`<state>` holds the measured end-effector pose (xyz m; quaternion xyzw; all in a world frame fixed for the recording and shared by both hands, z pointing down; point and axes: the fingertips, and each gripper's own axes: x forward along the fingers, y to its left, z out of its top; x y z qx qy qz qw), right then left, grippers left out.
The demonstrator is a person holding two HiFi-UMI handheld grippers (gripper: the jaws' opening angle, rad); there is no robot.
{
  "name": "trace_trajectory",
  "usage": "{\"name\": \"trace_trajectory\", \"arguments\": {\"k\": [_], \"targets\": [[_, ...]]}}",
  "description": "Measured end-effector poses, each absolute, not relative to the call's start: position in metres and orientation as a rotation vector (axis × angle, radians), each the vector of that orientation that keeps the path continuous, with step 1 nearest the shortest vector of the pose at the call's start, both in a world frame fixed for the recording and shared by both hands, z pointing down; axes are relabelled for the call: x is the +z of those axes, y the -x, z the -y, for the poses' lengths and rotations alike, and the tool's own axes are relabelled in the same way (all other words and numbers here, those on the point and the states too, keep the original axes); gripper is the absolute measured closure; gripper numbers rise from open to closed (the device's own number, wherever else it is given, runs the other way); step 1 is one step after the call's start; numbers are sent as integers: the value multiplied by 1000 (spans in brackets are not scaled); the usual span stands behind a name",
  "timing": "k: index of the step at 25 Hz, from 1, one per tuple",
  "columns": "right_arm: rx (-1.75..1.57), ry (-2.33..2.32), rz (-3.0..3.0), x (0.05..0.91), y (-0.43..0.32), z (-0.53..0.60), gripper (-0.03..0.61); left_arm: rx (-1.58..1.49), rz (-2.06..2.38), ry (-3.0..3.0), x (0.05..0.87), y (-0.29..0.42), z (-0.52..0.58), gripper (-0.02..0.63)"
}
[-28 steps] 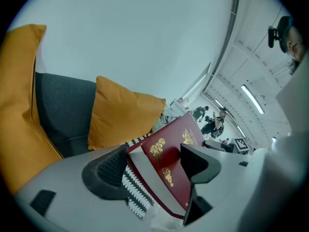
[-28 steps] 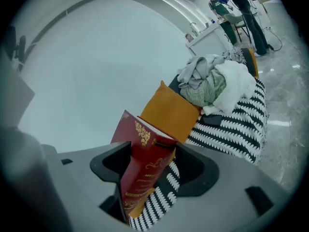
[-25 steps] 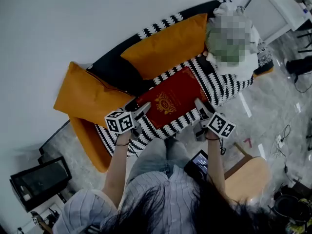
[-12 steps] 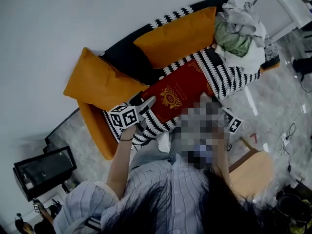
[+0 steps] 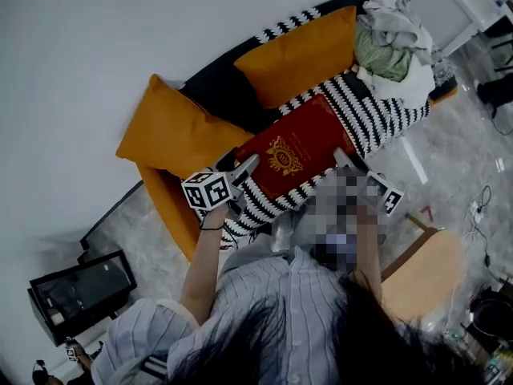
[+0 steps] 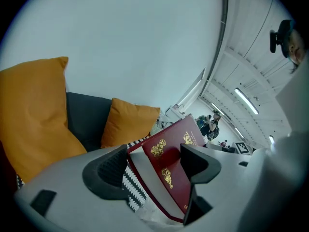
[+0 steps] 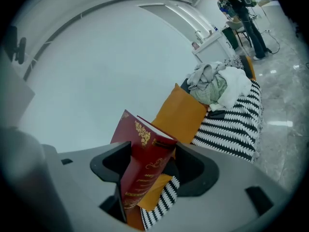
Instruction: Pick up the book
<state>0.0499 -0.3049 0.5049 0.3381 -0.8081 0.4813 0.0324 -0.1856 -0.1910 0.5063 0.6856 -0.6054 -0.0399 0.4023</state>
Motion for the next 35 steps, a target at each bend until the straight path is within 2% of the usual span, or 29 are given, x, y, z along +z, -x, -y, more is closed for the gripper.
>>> {"name": "trace_trajectory", "arguments": {"k": [14,22,27,35], "targets": [[1474,-1137,2504,486,-6,163,281,-156,1498,-1808,486,244,79,273],[1471,-1238,2451,488,-9,145,281,-153,1416,-1838,494,247,79,273],[1458,-1289,2439,485,-19,84,281,-158,1379,-1876,493,239,30,273],[1460,-1315,2404,484,-35,64,281,-165,1350,-1856,496,224,14,273]]}}
